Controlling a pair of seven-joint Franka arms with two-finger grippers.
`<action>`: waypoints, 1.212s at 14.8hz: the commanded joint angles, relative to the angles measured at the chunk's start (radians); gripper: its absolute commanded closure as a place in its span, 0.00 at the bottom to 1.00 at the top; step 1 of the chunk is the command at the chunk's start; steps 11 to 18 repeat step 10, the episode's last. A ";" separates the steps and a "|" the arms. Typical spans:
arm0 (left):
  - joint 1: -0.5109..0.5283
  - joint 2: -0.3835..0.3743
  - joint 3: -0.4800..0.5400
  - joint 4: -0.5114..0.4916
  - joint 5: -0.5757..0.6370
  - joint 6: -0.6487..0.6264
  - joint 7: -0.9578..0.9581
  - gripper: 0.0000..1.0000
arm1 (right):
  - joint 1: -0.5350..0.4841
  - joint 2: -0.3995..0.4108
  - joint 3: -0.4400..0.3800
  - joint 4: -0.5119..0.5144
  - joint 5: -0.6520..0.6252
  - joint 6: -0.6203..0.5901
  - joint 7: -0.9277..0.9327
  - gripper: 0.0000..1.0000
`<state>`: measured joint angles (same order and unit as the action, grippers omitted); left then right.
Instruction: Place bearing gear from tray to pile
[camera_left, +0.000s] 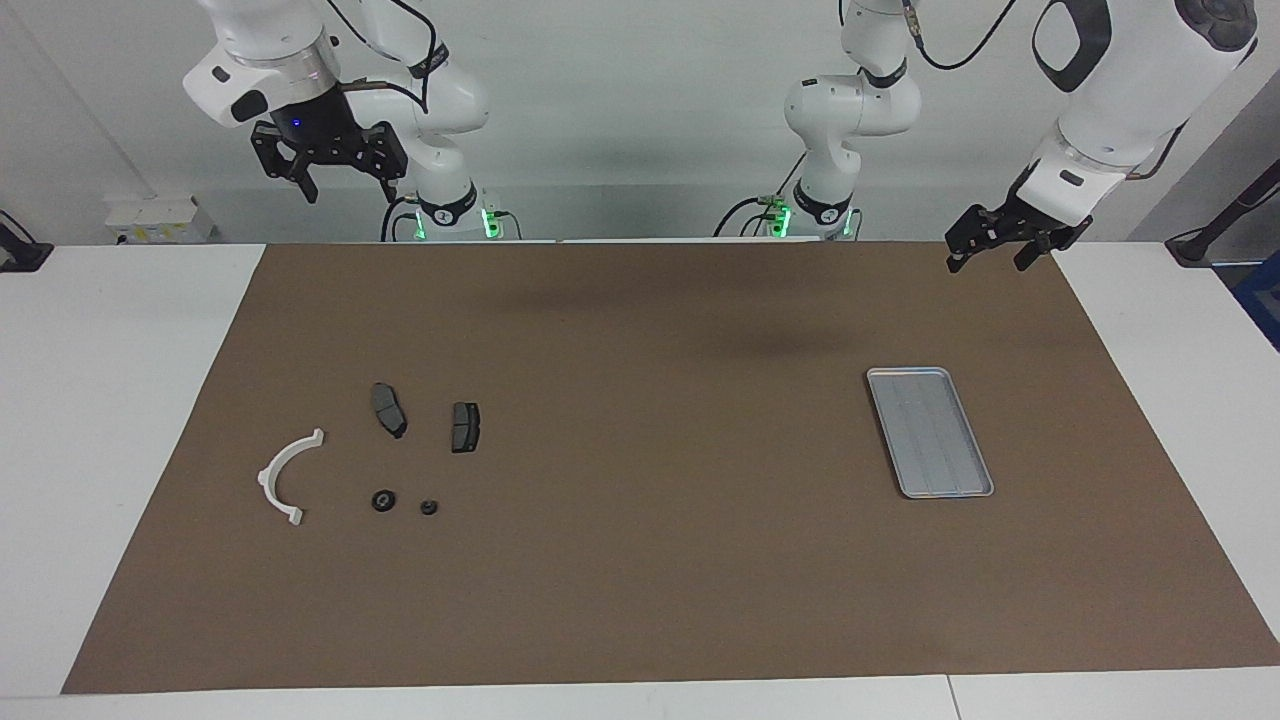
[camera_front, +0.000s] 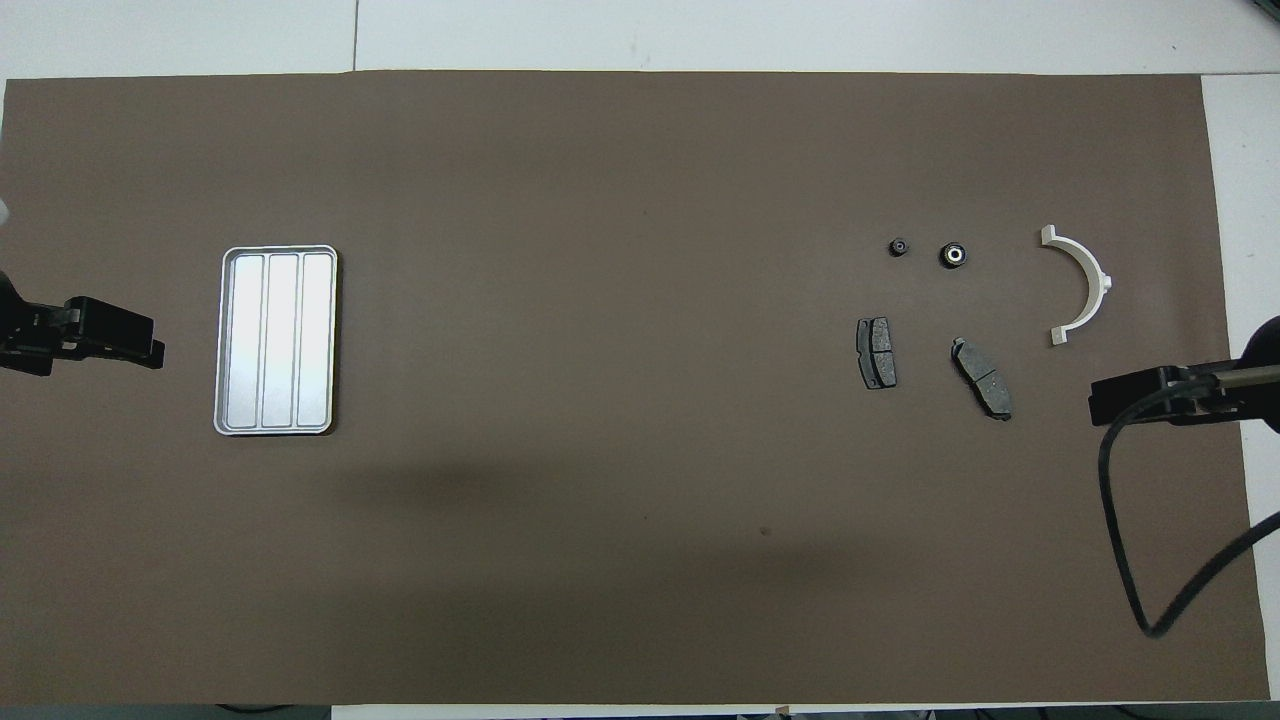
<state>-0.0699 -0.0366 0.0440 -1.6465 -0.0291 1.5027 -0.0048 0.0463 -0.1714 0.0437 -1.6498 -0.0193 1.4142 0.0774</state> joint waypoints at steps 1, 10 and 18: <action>-0.008 -0.031 0.005 -0.035 0.012 0.008 0.003 0.00 | 0.000 -0.008 0.002 -0.040 0.021 0.069 0.019 0.00; -0.008 -0.031 0.005 -0.035 0.012 0.008 0.003 0.00 | -0.008 -0.008 0.002 -0.065 0.022 0.109 0.019 0.00; -0.008 -0.031 0.005 -0.035 0.012 0.008 0.003 0.00 | -0.008 -0.008 0.002 -0.065 0.022 0.109 0.019 0.00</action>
